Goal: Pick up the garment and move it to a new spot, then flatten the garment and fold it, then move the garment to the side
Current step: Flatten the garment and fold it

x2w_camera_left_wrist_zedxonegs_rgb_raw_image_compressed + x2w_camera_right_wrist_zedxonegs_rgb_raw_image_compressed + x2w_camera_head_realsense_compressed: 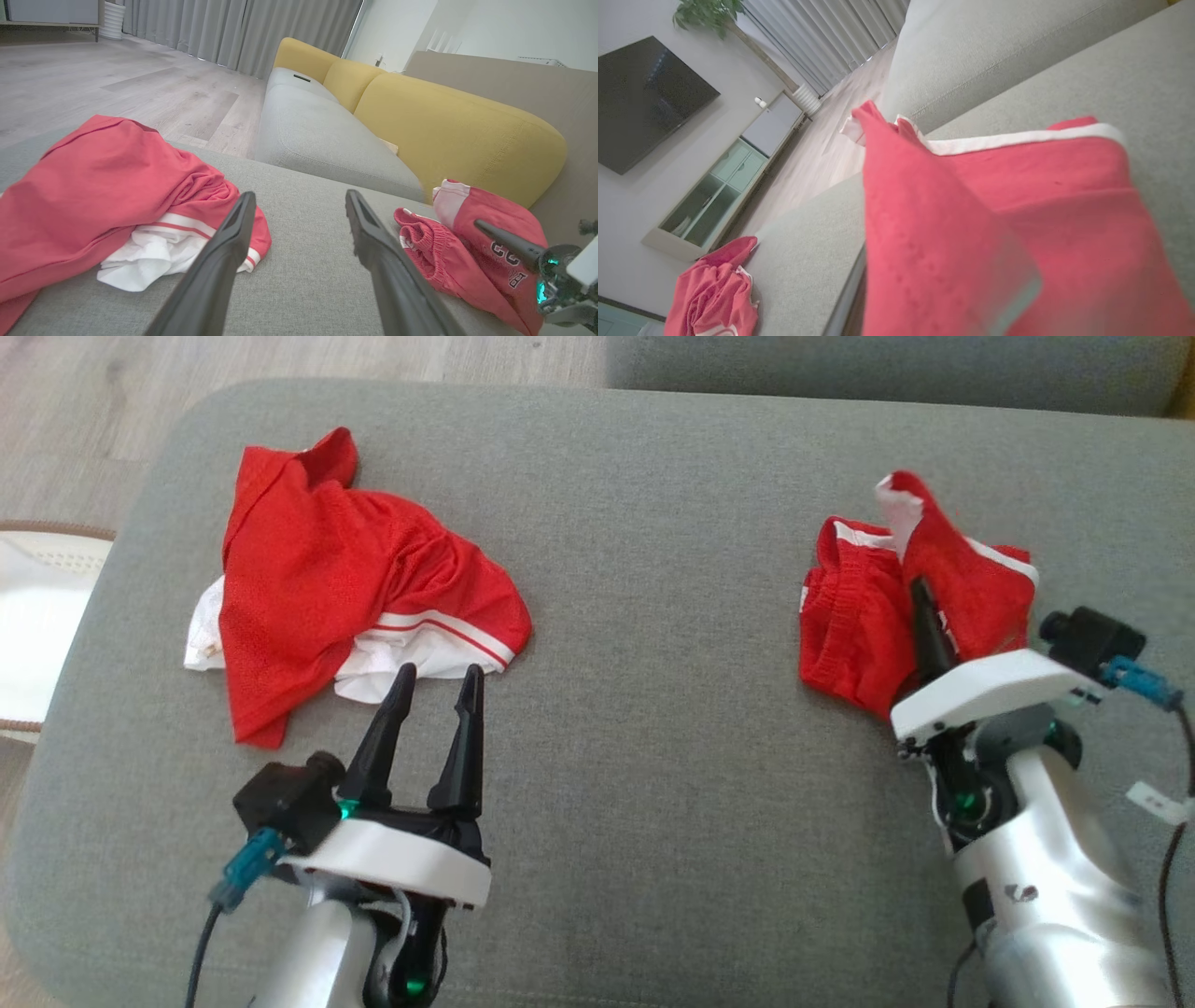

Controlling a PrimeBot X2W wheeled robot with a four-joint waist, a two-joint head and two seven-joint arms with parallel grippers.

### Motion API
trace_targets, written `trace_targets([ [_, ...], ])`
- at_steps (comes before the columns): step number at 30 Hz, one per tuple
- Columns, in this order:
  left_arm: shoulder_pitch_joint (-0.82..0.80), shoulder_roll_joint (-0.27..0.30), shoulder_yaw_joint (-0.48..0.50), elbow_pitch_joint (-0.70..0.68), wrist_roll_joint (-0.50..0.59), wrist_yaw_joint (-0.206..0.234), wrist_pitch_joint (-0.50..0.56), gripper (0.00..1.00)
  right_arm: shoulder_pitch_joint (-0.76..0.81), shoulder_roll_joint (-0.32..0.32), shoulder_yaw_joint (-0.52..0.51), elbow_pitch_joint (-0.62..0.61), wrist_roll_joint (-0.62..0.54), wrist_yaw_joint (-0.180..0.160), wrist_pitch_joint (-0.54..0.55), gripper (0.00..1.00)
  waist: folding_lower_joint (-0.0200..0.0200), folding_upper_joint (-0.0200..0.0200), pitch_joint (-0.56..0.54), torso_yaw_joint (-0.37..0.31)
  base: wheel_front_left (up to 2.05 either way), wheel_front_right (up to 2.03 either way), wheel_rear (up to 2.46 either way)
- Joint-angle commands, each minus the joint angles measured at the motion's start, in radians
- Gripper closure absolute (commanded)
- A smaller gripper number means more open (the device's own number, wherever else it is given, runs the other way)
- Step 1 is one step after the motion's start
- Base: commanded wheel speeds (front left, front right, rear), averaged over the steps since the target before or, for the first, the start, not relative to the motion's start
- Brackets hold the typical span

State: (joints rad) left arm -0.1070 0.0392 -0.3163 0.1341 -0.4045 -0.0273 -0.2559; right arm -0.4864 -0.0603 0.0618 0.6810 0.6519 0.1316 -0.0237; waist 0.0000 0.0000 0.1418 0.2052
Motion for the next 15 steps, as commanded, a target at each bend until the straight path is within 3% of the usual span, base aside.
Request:
trace_targets([
  [1, -0.032, 0.011, 0.025, -0.032, 0.011, -0.001, -0.006, 0.0, -0.042, 0.01, 0.027, -0.025, 0.01, -0.001, -0.013, 1.0, 0.0, 0.0, 0.001, 0.001, 0.0, 0.0, 0.0],
  [11, -0.028, 0.011, 0.019, -0.031, 0.006, 0.002, -0.006, 0.0, -0.093, 0.01, 0.132, 0.101, 0.064, -0.001, -0.083, 1.0, 0.0, 0.0, 0.004, 0.009, 0.0, 0.0, 0.0],
  [12, -0.029, 0.011, 0.018, -0.031, 0.004, 0.002, -0.006, 0.0, -0.096, 0.01, 0.143, 0.114, 0.072, -0.001, -0.087, 0.0, 0.0, 0.0, 0.004, 0.009, 0.0, 0.0, 0.0],
  [15, -0.03, 0.011, 0.02, -0.032, 0.001, 0.005, -0.006, 0.0, -0.105, 0.01, 0.194, 0.14, 0.088, -0.001, -0.104, 0.0, 0.0, 0.0, 0.006, 0.008, 0.0, 0.0, 0.0],
])
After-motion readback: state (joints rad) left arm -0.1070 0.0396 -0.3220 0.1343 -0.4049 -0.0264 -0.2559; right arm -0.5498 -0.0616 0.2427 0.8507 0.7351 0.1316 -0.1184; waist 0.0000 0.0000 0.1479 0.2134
